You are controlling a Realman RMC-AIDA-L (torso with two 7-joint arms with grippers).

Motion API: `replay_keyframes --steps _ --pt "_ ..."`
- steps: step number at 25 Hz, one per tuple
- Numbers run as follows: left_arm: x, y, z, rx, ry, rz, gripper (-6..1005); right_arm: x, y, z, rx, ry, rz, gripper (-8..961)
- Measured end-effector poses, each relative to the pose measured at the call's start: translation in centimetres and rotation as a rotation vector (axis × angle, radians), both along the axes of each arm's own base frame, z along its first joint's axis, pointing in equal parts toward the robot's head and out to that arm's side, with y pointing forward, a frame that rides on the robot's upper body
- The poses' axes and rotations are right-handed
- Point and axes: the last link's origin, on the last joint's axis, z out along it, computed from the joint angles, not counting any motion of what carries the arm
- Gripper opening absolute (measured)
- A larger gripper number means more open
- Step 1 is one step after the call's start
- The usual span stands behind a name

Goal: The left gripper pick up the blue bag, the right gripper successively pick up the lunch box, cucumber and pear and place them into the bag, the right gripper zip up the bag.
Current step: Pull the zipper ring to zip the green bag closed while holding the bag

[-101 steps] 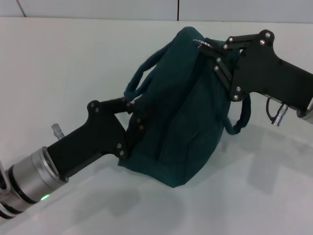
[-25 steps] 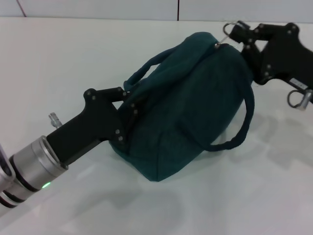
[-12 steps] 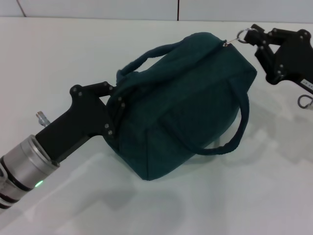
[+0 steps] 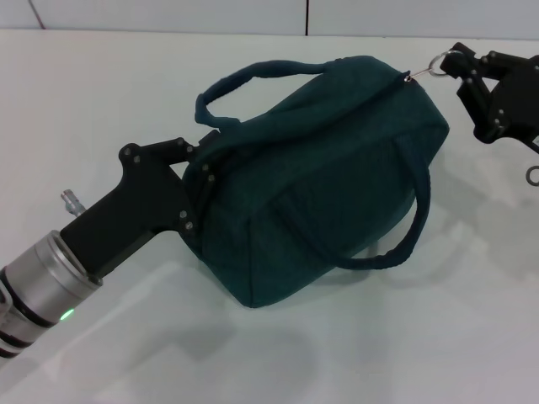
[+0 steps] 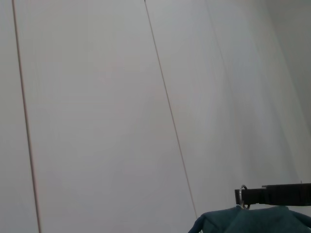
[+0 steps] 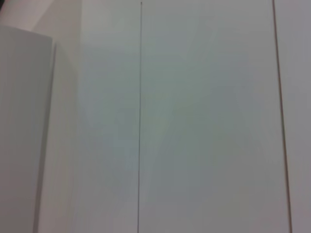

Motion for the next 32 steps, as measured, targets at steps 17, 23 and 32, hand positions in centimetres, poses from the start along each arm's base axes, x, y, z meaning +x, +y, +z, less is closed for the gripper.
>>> replay_keyframes --steps 17,23,32 --pt "0.4 0.4 -0.2 -0.001 0.014 -0.026 56 -0.1 -0.1 -0.1 0.004 0.013 -0.008 146" --pt "0.5 0.5 -0.3 0.002 0.023 -0.027 55 0.3 -0.2 0.0 0.022 0.006 -0.013 260" --pt "0.7 0.7 -0.3 0.001 0.026 -0.032 55 2.8 -0.1 0.2 0.117 -0.131 -0.076 428"
